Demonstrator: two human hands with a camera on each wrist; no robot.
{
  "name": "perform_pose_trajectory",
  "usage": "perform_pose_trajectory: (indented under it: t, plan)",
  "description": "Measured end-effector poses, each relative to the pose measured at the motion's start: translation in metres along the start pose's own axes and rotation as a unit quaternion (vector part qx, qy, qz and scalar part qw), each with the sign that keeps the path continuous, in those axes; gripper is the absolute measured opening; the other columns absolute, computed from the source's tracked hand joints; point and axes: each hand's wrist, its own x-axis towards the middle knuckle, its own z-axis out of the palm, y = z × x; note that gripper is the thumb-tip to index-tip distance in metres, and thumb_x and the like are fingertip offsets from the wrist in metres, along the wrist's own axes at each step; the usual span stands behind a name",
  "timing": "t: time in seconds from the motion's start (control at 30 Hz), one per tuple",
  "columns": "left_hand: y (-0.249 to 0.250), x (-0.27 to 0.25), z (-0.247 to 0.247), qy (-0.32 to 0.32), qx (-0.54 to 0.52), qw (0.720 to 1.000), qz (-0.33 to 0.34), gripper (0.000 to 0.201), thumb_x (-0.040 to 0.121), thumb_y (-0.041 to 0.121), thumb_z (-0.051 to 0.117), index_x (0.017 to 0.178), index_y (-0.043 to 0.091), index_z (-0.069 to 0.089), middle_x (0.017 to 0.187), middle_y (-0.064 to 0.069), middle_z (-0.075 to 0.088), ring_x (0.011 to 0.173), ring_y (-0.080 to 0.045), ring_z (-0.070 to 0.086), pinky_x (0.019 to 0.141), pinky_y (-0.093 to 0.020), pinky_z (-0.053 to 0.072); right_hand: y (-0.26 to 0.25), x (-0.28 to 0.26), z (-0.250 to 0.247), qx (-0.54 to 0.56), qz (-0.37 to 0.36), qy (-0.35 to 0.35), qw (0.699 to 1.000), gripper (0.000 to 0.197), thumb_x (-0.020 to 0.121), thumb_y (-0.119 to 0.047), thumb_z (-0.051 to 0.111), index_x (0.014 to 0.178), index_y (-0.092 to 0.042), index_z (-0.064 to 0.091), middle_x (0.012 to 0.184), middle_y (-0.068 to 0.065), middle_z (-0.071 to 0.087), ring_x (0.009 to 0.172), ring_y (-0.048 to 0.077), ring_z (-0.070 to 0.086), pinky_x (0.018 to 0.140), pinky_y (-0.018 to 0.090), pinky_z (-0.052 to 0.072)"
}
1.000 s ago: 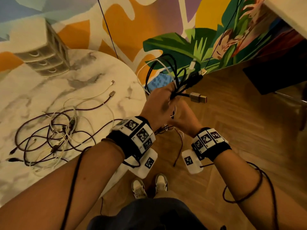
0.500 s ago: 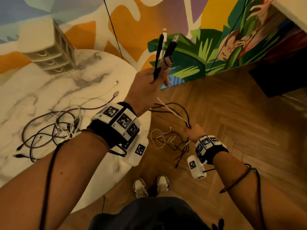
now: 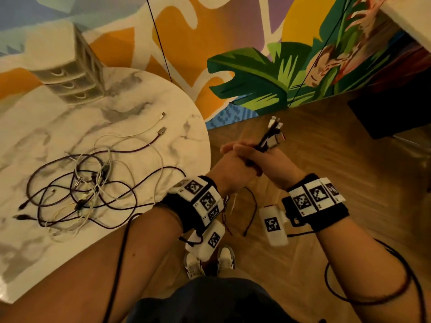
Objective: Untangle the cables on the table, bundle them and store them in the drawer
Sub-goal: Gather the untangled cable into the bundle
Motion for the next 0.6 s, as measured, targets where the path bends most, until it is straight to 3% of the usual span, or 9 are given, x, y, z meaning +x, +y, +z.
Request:
perform_pose_trajectory:
  t: [0.1,0.17,0.23,0.3,0.37,0.43,0.5,0.53,0.6]
  plan:
    - [0.000,-0.006,0.002,-0.040,0.032,0.999,-0.010,0.028,0.091,-0.001,0.046,0.116,-0.004,0.060,0.114,-0.019,0.062,0.106,-0.023,0.058,0.087,-0.029,0.047,0.001,0.002,0.009,0.004,0.018,0.023,1.000,0.036,0.098,-0.029,0.043,0.097,-0.006,0.072,0.106,0.007,0.071,0.102,0.017,0.066,0.094,0.033,0.050]
    - [-0.002,-0.013,-0.002,-0.069,0.054,0.996,-0.006,0.032,0.094,0.004,0.047,0.124,0.000,0.055,0.119,-0.016,0.060,0.108,-0.021,0.057,0.084,-0.023,0.044,0.005,0.003,0.014,-0.020,0.017,0.029,0.999,0.043,0.101,-0.030,0.036,0.098,-0.005,0.071,0.104,0.003,0.071,0.098,0.010,0.065,0.088,0.024,0.051]
    - [-0.007,-0.023,-0.009,-0.077,0.112,0.991,-0.007,0.030,0.094,0.016,0.049,0.122,0.006,0.056,0.115,-0.011,0.061,0.102,-0.020,0.057,0.081,-0.027,0.045,0.011,0.003,0.019,-0.012,0.018,0.045,0.999,0.044,0.102,-0.030,0.034,0.100,-0.006,0.071,0.105,0.002,0.071,0.098,0.008,0.065,0.086,0.019,0.050]
    - [-0.008,-0.034,-0.019,-0.013,0.208,0.978,-0.001,0.024,0.094,0.029,0.049,0.109,0.014,0.058,0.105,-0.004,0.061,0.096,-0.021,0.057,0.078,-0.031,0.048,0.019,0.004,0.023,0.012,0.015,0.069,0.997,0.041,0.102,-0.029,0.033,0.096,-0.007,0.068,0.095,-0.001,0.071,0.089,0.013,0.065,0.082,0.024,0.051]
    - [0.000,-0.040,-0.032,0.127,0.239,0.962,0.043,0.020,0.092,0.035,0.048,0.091,0.017,0.056,0.088,0.002,0.056,0.080,-0.016,0.054,0.067,-0.031,0.048,0.026,0.004,0.030,0.034,-0.020,0.064,0.997,0.036,0.103,-0.022,0.031,0.088,-0.010,0.060,0.075,-0.006,0.068,0.070,0.010,0.063,0.066,0.023,0.051]
    - [0.015,-0.039,-0.042,0.221,0.249,0.938,0.100,0.027,0.090,0.042,0.047,0.093,0.016,0.053,0.093,0.002,0.052,0.082,-0.013,0.049,0.066,-0.026,0.044,0.028,0.005,0.041,0.039,-0.071,0.056,0.995,0.029,0.102,-0.023,0.034,0.086,-0.020,0.059,0.068,-0.003,0.065,0.060,0.018,0.060,0.055,0.027,0.051]
    - [0.024,-0.033,-0.042,0.203,0.325,0.920,0.085,0.040,0.090,0.052,0.043,0.107,0.016,0.052,0.110,-0.003,0.052,0.097,-0.017,0.048,0.075,-0.028,0.042,0.032,0.006,0.051,0.038,-0.108,0.047,0.992,0.019,0.097,-0.025,0.043,0.085,-0.023,0.058,0.074,0.000,0.063,0.066,0.025,0.061,0.058,0.036,0.052]
    - [0.025,-0.030,-0.040,0.170,0.377,0.909,0.051,0.043,0.091,0.054,0.041,0.110,0.017,0.052,0.115,-0.004,0.052,0.102,-0.019,0.049,0.078,-0.030,0.042,0.038,0.007,0.056,0.039,-0.108,0.041,0.993,0.013,0.095,-0.022,0.046,0.087,-0.022,0.056,0.079,-0.004,0.064,0.070,0.015,0.063,0.062,0.030,0.054]
    - [0.020,-0.025,-0.033,0.133,0.437,0.889,0.001,0.037,0.094,0.050,0.039,0.105,0.017,0.053,0.112,-0.004,0.057,0.098,-0.022,0.055,0.072,-0.032,0.041,0.052,0.011,0.061,0.036,-0.068,0.051,0.996,0.015,0.095,-0.016,0.047,0.086,-0.026,0.053,0.076,-0.014,0.063,0.066,-0.002,0.059,0.060,0.017,0.048]
